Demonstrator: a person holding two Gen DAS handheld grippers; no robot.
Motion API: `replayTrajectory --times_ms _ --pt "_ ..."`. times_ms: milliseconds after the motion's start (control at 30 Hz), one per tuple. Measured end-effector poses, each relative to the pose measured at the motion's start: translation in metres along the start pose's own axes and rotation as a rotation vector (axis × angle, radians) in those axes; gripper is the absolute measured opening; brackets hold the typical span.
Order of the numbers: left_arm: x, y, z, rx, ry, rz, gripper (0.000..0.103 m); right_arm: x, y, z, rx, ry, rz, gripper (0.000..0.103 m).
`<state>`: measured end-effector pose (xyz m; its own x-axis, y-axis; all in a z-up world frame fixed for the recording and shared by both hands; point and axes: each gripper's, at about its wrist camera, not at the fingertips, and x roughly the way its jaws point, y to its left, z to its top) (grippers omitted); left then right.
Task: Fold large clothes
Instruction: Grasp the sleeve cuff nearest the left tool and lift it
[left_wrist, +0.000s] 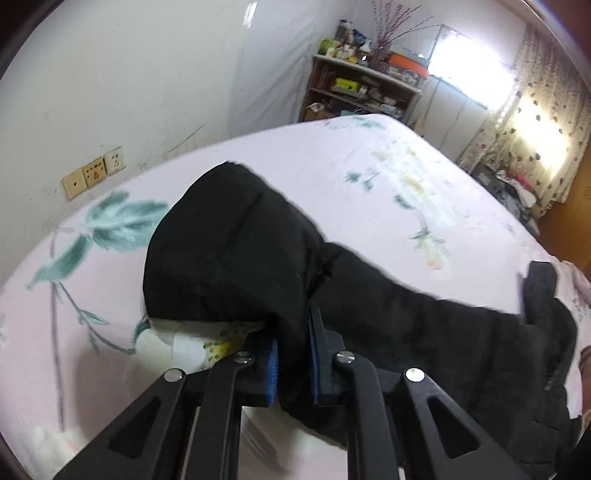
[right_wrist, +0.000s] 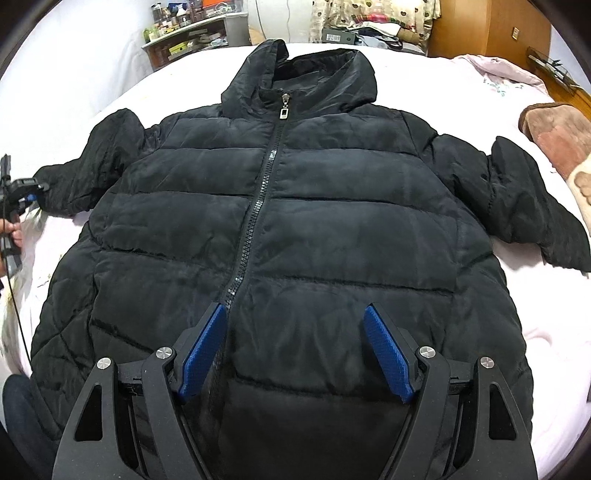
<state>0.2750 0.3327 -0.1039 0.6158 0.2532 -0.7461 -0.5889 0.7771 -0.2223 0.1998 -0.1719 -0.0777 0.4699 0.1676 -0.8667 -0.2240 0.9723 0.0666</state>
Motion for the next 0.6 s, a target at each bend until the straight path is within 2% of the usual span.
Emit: replayTrajectory --times_ms 167,367,467,600 --pt "-0.069 -0.039 0.014 0.070 -0.063 -0.136 0.011 -0.018 -0.005 -0.007 0.002 -0.022 0.004 0.077" --pt "-0.162 -0.123 0.020 0.192 -0.132 -0.364 0.011 -0.050 -0.019 -0.016 0.006 -0.078 -0.017 0.077" --pt "-0.187 -0.172 0.011 0.263 -0.127 -0.468 0.011 -0.063 -0.031 -0.022 0.022 -0.098 -0.033 0.077" --pt "-0.197 -0.240 -0.013 0.346 -0.087 -0.580 0.011 -0.074 -0.052 -0.029 0.068 -0.112 -0.036 0.077"
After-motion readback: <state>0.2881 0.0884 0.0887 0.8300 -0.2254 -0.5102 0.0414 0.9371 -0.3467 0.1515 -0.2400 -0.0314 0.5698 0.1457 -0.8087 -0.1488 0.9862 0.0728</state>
